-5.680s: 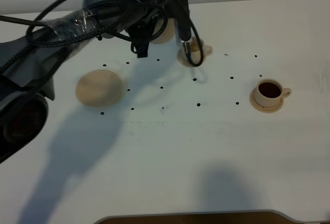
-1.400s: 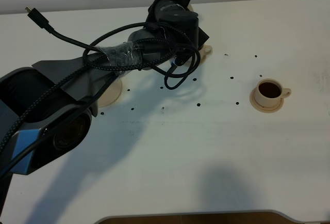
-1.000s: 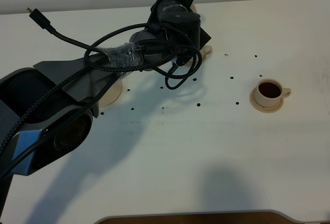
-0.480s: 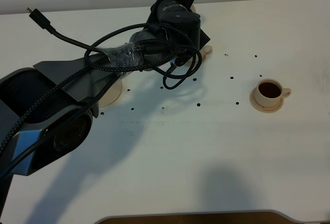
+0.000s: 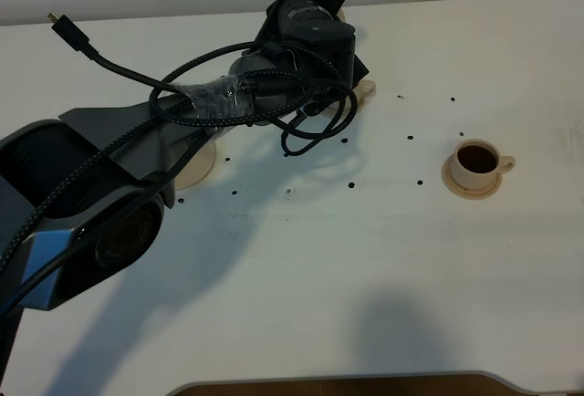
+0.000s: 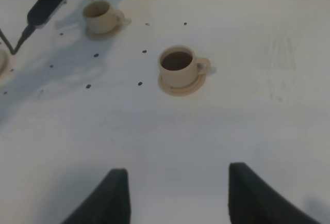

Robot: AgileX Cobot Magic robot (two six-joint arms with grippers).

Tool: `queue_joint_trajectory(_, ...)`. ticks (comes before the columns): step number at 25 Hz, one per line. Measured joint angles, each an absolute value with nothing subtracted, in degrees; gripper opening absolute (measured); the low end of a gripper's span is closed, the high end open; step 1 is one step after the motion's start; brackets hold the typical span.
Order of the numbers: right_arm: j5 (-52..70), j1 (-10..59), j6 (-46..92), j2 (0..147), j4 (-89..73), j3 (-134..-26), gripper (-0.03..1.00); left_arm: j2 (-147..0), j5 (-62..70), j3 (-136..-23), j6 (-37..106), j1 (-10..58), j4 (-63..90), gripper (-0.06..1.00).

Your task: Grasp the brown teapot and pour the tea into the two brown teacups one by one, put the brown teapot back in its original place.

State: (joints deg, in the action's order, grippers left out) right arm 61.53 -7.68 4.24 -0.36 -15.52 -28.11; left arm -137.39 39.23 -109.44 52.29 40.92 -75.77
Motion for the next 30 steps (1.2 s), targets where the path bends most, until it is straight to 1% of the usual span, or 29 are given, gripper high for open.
queue_joint_trajectory(30,61.53,-7.68,4.24,-0.36,-15.52,-28.11,0.45,-137.39,37.46,-109.44,57.05,40.92,-76.13,0.14)
